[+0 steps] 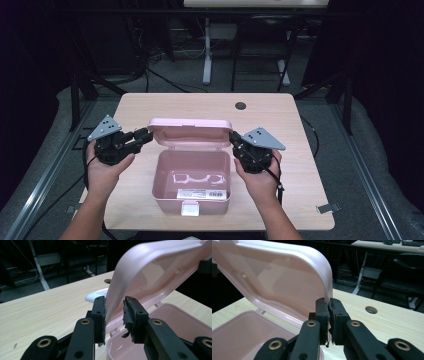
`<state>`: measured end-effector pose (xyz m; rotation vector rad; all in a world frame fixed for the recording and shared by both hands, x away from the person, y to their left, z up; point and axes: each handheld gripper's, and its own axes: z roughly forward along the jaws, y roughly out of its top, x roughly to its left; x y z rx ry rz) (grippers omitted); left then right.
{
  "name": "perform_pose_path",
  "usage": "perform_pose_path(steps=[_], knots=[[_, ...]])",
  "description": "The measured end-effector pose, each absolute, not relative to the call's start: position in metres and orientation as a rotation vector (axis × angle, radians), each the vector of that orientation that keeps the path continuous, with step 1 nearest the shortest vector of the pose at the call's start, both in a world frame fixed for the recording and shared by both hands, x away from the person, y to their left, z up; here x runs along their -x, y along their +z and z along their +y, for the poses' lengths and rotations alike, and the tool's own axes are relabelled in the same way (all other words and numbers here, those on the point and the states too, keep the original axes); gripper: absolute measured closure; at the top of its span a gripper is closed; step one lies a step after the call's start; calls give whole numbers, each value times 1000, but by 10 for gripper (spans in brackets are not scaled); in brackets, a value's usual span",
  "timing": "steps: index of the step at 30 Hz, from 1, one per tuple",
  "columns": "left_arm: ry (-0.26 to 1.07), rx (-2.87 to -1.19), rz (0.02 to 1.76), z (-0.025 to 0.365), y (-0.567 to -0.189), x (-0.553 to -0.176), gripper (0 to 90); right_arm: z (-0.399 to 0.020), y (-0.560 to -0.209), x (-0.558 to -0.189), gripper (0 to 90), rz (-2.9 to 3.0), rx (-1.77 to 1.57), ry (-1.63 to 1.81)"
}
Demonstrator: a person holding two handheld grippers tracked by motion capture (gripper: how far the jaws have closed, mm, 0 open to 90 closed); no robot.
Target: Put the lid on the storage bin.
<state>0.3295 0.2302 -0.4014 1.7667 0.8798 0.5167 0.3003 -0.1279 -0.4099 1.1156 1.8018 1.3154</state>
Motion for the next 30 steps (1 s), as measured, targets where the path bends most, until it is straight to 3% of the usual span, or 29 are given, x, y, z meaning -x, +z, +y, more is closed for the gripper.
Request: perform_pose_path(steps=[8,11,16,30], knots=[[486,-1785,867,225,-399,-333,691,-129,-412,-297,852,1811,-1124,1318],[496,-1786,848,223,-398,-333,754,-130,-412,-296,847,1818,-1136,1325],[560,-1814,836,219,-395,-331,778,-130,-414,-294,810,1828,-1136,1324],[517,-1814,840,221,-394,-332,767,-154,-397,-286,775,1815,-1156,1359]])
